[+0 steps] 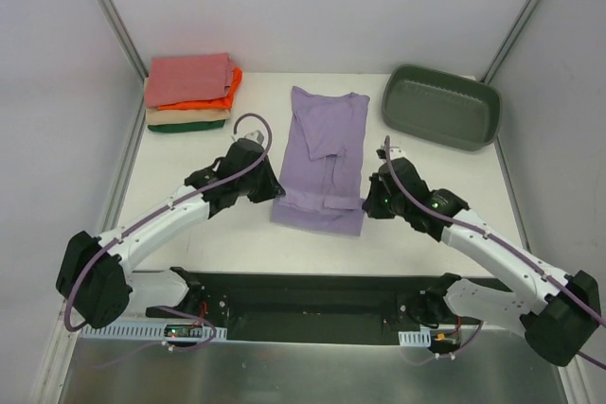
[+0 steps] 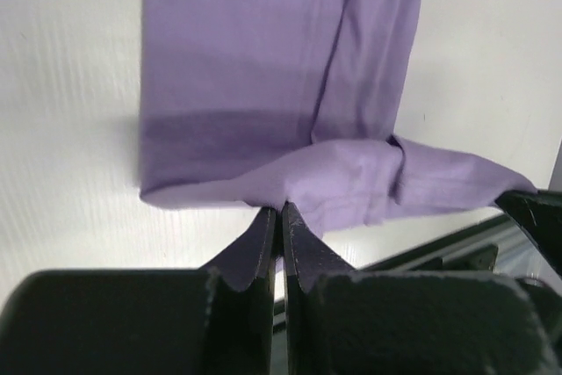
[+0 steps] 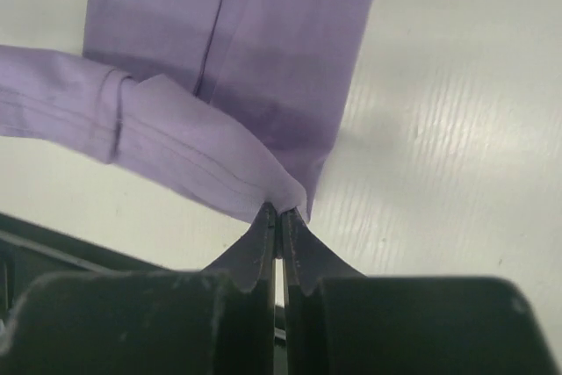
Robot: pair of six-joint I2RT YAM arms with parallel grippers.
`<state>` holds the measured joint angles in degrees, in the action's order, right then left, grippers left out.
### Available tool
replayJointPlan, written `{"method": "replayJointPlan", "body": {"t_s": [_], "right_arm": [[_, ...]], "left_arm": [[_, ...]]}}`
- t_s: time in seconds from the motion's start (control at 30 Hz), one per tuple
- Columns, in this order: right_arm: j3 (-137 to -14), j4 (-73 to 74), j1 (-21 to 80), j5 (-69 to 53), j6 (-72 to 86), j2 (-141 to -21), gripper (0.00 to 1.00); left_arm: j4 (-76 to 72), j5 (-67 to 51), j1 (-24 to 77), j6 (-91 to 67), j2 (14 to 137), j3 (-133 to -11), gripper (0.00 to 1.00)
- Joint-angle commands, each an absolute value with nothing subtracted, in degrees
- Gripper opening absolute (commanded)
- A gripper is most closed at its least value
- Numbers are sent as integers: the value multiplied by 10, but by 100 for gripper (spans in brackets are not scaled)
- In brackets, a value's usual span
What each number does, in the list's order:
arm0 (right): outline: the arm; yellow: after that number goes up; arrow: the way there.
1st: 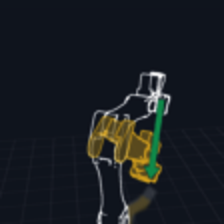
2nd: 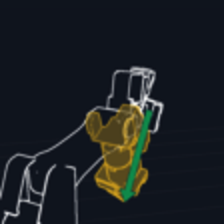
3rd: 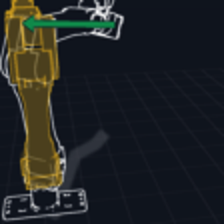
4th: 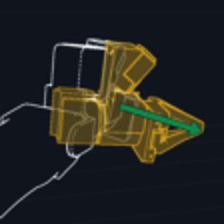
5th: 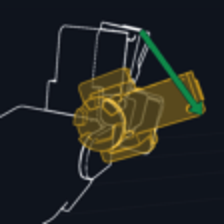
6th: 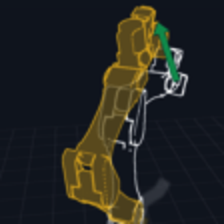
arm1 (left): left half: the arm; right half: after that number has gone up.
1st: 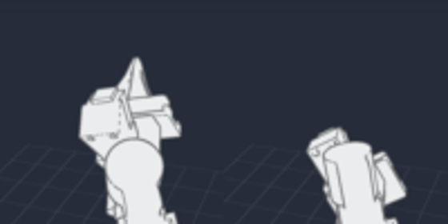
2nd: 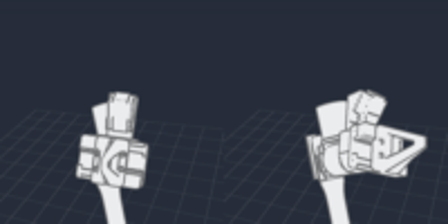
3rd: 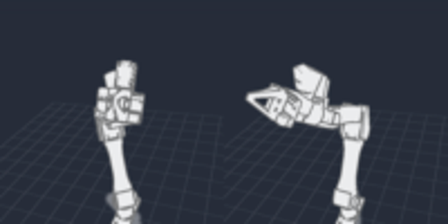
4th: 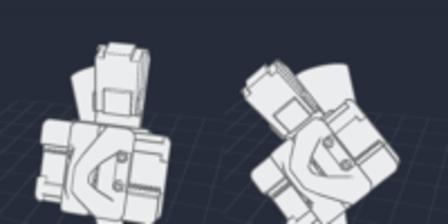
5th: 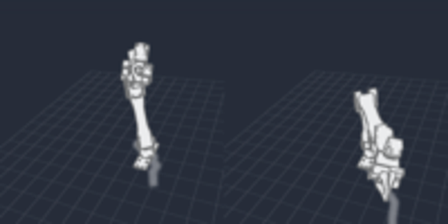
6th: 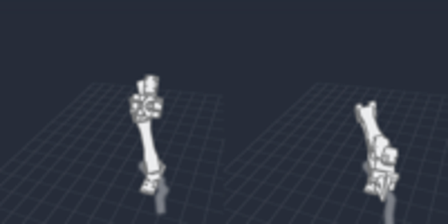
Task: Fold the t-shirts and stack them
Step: Fold the folded rectangular tshirt in 1/3 of the way
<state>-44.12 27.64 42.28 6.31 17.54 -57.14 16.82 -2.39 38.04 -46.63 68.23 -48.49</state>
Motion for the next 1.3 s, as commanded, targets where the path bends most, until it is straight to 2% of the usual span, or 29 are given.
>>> {"method": "replayJointPlan", "body": {"t_s": [0.0,0.57,1.27], "right_arm": [[-500,266,385,99,129,-621,1],[-616,191,268,6,63,-803,1],[-683,135,228,-25,32,-967,1]], "left_arm": [[159,-7,331,-424,728,-546,0],[149,-118,252,-346,973,-756,0],[156,-122,215,-357,1109,-829,0]]}}
